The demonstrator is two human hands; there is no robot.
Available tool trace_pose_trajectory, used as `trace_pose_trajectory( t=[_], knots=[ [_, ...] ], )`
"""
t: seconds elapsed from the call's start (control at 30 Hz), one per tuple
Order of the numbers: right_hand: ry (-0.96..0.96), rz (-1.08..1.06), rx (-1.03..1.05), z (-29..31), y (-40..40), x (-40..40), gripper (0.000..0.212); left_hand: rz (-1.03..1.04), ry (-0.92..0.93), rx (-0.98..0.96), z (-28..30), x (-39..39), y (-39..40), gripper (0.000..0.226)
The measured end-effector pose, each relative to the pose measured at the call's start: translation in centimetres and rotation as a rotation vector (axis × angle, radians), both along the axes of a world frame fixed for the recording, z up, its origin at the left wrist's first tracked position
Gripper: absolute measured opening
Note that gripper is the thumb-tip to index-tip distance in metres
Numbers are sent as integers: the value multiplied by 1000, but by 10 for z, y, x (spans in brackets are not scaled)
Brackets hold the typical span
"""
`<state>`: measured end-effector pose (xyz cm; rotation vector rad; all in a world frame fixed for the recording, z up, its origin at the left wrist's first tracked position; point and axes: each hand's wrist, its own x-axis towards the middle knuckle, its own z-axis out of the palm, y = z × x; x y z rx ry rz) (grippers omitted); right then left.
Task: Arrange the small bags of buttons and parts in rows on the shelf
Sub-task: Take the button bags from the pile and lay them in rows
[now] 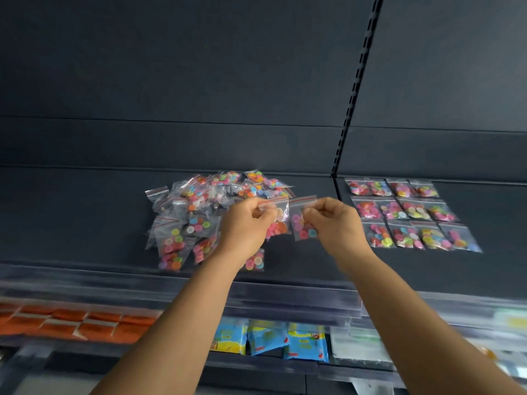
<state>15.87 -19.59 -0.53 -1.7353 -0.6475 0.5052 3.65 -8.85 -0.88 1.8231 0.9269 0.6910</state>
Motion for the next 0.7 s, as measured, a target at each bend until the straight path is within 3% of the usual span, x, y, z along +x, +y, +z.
trace_pose_trajectory(
  t=[0.2, 0.7],
  knots=[
    [-52, -61, -8, 10, -41, 23, 10, -68, -34, -107, 4, 28, -37, 10],
    [-121, -136, -292, -15, -146, 113, 12, -105, 150, 33, -21, 123, -138, 3]
  ],
)
